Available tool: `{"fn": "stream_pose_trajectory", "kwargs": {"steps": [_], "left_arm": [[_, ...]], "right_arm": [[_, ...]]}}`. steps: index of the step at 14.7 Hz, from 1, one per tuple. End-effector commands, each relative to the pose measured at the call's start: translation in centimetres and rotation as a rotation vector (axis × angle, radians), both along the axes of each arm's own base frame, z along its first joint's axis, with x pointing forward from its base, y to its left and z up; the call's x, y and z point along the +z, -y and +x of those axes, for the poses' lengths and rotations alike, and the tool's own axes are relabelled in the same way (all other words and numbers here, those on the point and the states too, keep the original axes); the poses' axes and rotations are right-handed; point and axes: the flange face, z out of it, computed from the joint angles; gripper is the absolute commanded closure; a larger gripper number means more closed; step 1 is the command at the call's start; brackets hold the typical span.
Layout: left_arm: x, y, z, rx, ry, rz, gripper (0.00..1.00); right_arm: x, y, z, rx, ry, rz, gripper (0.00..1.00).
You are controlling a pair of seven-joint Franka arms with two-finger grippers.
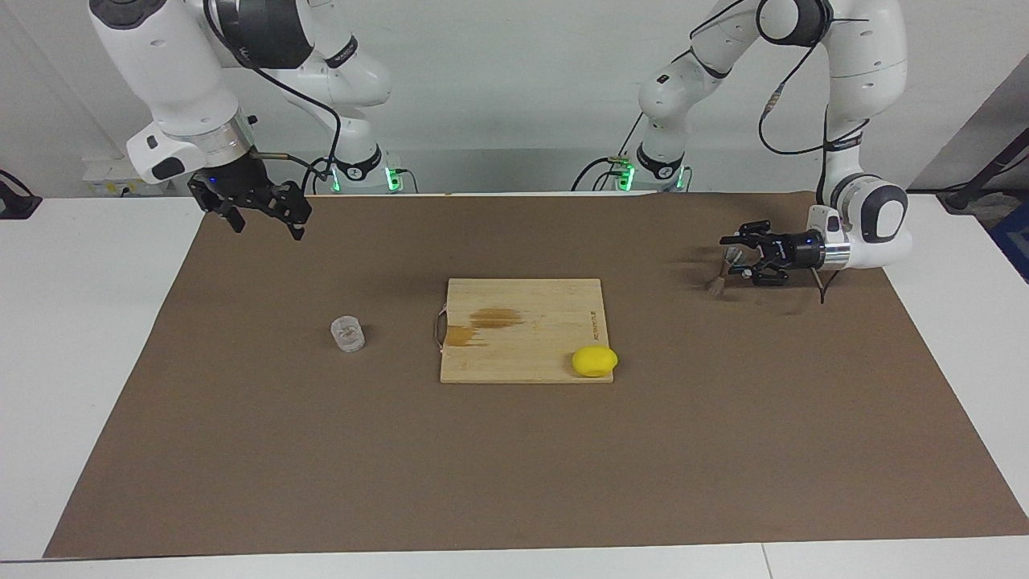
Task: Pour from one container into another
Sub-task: 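Reach the left gripper to the small dark cup and grasp it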
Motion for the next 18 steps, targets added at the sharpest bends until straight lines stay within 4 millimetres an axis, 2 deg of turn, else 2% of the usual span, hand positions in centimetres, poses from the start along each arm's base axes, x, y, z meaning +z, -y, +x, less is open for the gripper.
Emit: {"fn": "stream_pose_trajectory", "kwargs": {"steps": [1,4,7,11,13,18], "left_arm": [[0.4,0.2,-0.1,0.022,0.025,0.016,0.54],[0.6,0.2,0.1,0.021,0.031,0.016,0.61],[1.0,0.0,0.5,0.029,0.031,0.007,0.64],[1.9,1.3,1.3,0.018,-0.023,-0.025,0.74],[3.0,3.4,2.8,-0.002,0.002,-0.05,0.73],[5.6,13.3,6.2,-0.042,-0.013,-0.139,0.73]], "right_arm": [[0.1,0.2,-0.5,0.008,0.01,-0.002,0.01],[0.1,0.2,-0.5,0.008,0.01,-0.002,0.0],[0.1,0.2,-0.5,0.008,0.01,-0.002,0.01],[0.1,0.2,-0.5,0.008,0.01,-0.002,0.0],[0.1,0.2,-0.5,0.008,0.01,-0.002,0.0],[0.1,0.2,-0.5,0.008,0.01,-0.002,0.0]]}}
